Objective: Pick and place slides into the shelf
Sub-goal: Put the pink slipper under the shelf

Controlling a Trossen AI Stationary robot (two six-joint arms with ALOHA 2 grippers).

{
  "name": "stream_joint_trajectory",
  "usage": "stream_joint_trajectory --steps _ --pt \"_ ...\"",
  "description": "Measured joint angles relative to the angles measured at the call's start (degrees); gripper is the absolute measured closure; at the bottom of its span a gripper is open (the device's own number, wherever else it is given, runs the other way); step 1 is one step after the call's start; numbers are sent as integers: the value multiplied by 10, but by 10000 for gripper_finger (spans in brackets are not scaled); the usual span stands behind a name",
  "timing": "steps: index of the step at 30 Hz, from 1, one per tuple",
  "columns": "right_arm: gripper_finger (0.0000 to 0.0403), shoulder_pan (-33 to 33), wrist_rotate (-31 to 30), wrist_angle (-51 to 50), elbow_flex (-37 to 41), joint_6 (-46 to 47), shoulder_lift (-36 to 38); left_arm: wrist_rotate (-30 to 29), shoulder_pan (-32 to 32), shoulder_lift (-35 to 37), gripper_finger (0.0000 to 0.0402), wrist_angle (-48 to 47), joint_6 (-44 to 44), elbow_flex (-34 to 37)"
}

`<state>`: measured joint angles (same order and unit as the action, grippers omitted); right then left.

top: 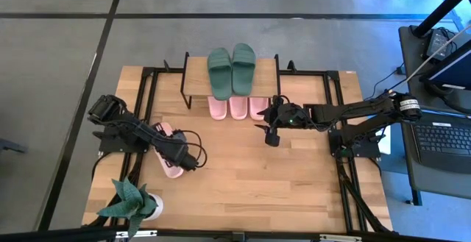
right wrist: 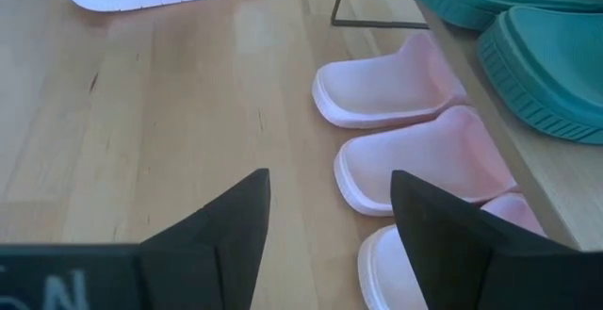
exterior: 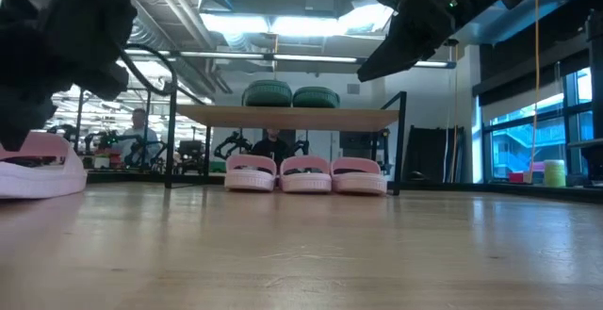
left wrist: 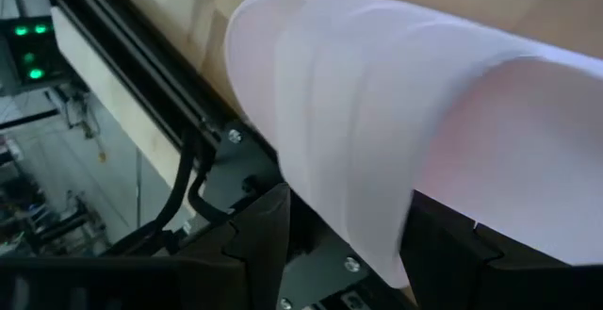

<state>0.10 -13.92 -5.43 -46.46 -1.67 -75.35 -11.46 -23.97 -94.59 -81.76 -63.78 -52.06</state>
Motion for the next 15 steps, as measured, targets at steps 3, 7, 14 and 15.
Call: stream_joint_trajectory --steps 3,7,14,15 --pt "182 0 0 0 0 0 0 0 4 0 227 0 -1 4" --pt "182 0 0 0 0 0 0 -2 6 0 227 0 -1 4" --pt "182 0 0 0 0 -1 0 -4 6 0 227 5 -1 4" --pt "182 0 0 0 0 0 0 -5 6 0 227 9 -1 4"
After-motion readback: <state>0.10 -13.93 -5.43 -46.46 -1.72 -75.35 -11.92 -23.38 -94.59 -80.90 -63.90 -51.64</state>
